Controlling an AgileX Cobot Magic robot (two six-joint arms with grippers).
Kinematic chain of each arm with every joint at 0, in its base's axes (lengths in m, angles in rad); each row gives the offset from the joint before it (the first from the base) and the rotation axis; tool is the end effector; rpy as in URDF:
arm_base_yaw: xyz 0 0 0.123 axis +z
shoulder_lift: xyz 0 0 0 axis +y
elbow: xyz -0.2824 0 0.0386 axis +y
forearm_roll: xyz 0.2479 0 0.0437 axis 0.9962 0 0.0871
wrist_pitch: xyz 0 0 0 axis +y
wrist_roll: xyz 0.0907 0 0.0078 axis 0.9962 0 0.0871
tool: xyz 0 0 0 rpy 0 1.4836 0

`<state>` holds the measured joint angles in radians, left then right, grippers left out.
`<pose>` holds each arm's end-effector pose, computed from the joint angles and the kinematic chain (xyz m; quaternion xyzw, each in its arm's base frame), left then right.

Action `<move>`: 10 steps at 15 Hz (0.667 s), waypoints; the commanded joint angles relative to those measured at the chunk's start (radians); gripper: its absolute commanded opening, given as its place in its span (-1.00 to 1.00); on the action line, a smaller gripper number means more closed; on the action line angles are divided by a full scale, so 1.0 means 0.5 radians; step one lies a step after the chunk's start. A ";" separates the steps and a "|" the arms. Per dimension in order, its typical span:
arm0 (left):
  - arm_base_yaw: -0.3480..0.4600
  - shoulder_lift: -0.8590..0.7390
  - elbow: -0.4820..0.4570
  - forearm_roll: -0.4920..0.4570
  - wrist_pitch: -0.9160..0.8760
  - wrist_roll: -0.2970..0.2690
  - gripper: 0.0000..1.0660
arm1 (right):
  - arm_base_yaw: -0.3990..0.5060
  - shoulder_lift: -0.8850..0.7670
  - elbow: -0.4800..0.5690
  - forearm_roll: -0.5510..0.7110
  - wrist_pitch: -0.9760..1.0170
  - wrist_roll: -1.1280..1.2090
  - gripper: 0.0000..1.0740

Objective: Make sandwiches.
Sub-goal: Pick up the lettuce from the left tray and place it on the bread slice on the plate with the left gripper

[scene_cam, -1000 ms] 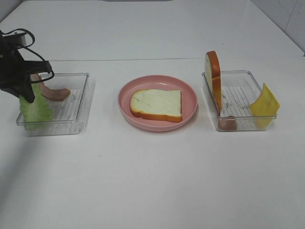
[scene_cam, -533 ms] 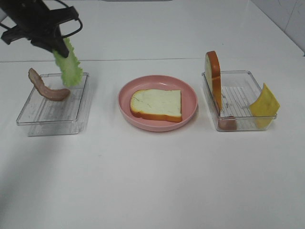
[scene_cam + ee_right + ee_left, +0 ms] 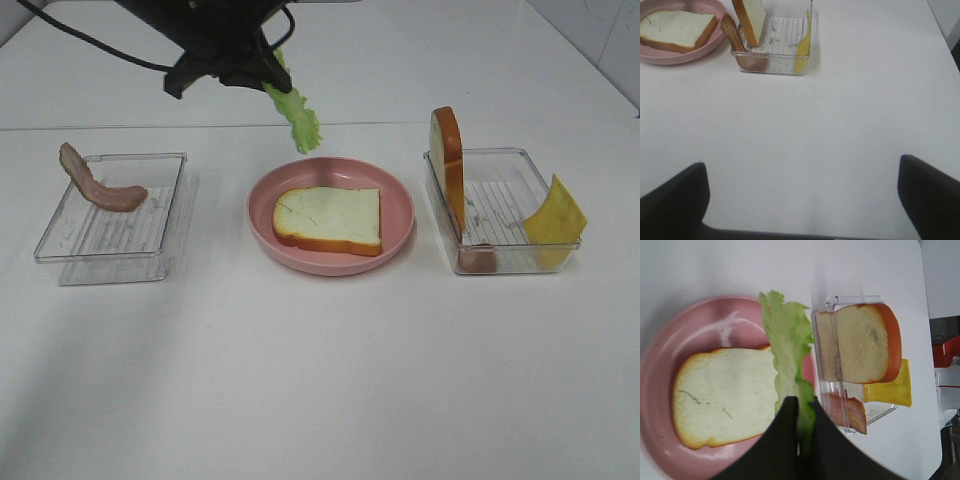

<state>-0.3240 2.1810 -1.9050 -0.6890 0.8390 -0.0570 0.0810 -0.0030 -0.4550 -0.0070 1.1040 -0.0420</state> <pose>0.4543 -0.1981 0.2440 -0.0280 0.9187 -0.3449 0.1906 -0.0023 -0.0008 0.2612 -0.0536 0.8730 0.0060 0.4847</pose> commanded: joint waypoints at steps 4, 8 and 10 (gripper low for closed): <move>-0.300 0.194 -0.010 -0.162 -0.272 0.022 -1.00 | -0.012 -0.060 0.004 0.000 -0.010 -0.014 0.84; -0.334 0.346 -0.016 -0.384 -0.330 0.206 -1.00 | -0.012 -0.060 0.004 0.000 -0.010 -0.014 0.84; -0.324 0.392 -0.016 -0.352 -0.296 0.252 -1.00 | -0.012 -0.060 0.004 0.000 -0.010 -0.014 0.84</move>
<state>-0.4850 2.3840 -1.9050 -0.8520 0.6950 0.0610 0.0810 -0.0030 -0.4550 -0.0070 1.1040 -0.0420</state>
